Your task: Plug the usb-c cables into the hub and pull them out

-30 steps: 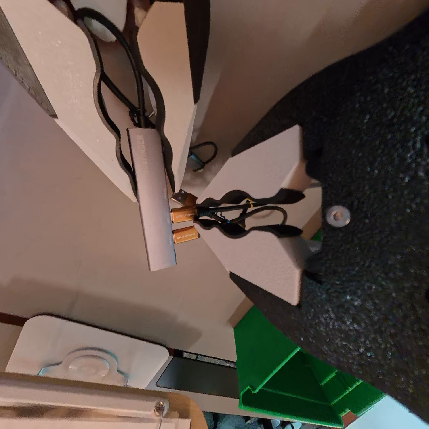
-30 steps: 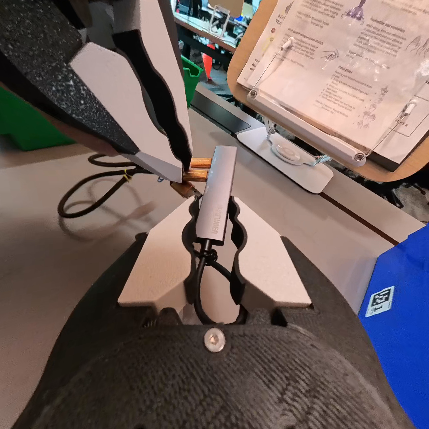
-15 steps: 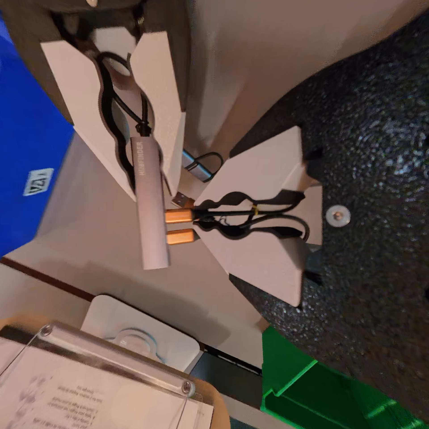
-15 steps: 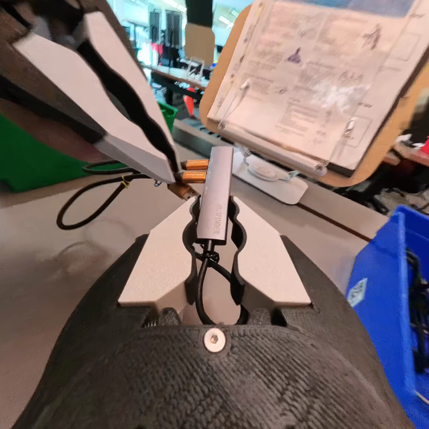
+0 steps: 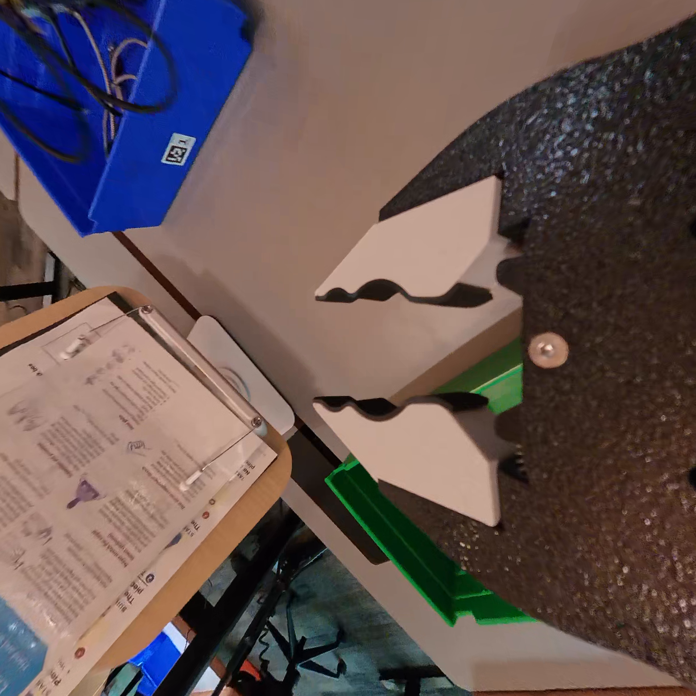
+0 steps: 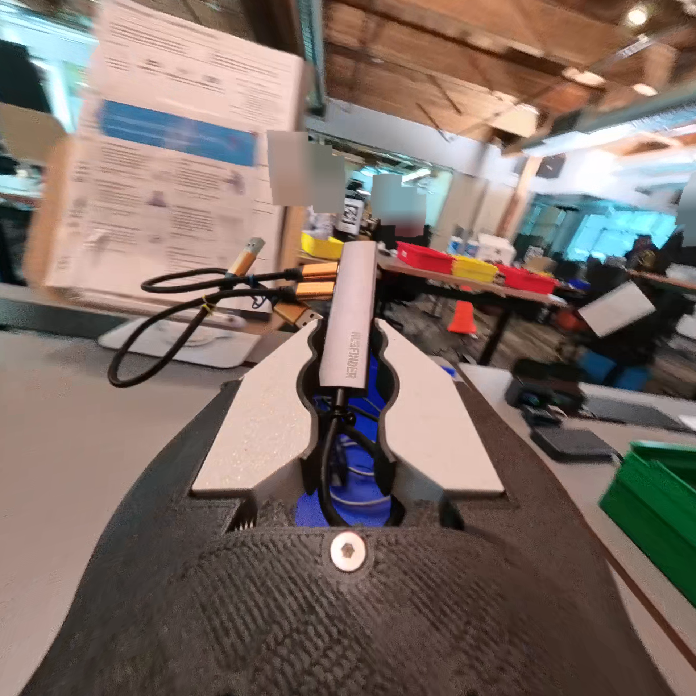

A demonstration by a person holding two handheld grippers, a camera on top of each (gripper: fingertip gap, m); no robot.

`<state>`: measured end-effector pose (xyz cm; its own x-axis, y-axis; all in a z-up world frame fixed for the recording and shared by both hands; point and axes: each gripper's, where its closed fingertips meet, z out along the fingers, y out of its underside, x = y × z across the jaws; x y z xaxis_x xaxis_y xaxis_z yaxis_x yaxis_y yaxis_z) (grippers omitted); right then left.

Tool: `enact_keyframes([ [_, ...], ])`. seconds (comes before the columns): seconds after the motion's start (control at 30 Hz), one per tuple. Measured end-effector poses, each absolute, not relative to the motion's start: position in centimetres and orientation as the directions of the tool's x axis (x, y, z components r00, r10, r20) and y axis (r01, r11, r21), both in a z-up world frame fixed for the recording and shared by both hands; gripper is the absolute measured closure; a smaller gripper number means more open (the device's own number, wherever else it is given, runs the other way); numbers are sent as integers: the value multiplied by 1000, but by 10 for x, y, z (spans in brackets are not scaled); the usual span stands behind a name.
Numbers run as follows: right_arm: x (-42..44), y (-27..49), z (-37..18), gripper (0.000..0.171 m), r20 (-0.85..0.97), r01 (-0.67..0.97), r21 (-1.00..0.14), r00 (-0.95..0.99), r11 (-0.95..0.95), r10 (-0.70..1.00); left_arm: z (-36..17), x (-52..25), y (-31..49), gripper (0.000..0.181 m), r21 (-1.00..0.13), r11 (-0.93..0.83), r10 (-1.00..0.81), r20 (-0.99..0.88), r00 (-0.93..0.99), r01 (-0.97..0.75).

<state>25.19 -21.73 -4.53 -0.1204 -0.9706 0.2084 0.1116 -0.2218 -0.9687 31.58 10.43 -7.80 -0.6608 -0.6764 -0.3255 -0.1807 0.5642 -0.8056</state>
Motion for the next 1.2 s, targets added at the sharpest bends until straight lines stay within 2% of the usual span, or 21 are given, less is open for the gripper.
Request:
enact_keyframes([
  [0.2, 270, -309, -79, 147, 130, -44, -991, -262, -123, -956, -94, 313, 88, 134, -747, 646, -609, -382, -695, -156],
  [0.43, 270, -345, -135, 147, 234, -257, -956, -388, -139, -892, -104, 311, 78, 134, -729, 668, -579, -384, -719, -148],
  [0.5, 276, -330, -148, 146, 213, -293, -948, -304, -122, -929, -106, 311, 77, 134, -724, 673, -575, -385, -722, -150],
  [0.53, 280, -319, -161, 139, 210, -357, -926, -230, -119, -950, -106, 310, 76, 133, -723, 675, -573, -385, -724, -149],
  [0.6, 284, -303, -181, 113, 241, -461, -871, -104, -168, -965, -107, 310, 75, 133, -725, 672, -572, -380, -727, -150],
  [0.63, 282, -305, -182, 108, 286, -483, -851, -93, -208, -954, -107, 309, 73, 133, -725, 672, -570, -379, -729, -149],
  [0.7, 277, -310, -166, 94, 362, -460, -842, -96, -282, -927, -107, 307, 70, 132, -725, 675, -560, -382, -735, -137],
  [0.77, 268, -304, -150, 86, 341, -425, -859, -57, -286, -938, -107, 306, 67, 130, -726, 674, -557, -383, -737, -132],
  [0.8, 260, -302, -145, 76, 318, -423, -864, -40, -273, -947, -106, 305, 63, 129, -730, 671, -554, -378, -742, -128],
  [0.9, 230, -303, -134, 69, 287, -396, -887, -68, -238, -955, -108, 296, 44, 124, -765, 635, -525, -324, -787, -109],
  [1.07, 191, -315, -150, 61, 247, -386, -905, -133, -179, -960, -119, 276, -13, 109, -850, 507, -489, -147, -860, -143],
  [1.13, 189, -324, -148, 55, 251, -400, -900, -154, -172, -956, -127, 271, -46, 99, -895, 393, -518, -25, -855, -212],
  [1.2, 186, -336, -139, 52, 226, -373, -919, -233, -127, -946, -128, 276, -76, 86, -942, 176, -600, 127, -790, -285],
])
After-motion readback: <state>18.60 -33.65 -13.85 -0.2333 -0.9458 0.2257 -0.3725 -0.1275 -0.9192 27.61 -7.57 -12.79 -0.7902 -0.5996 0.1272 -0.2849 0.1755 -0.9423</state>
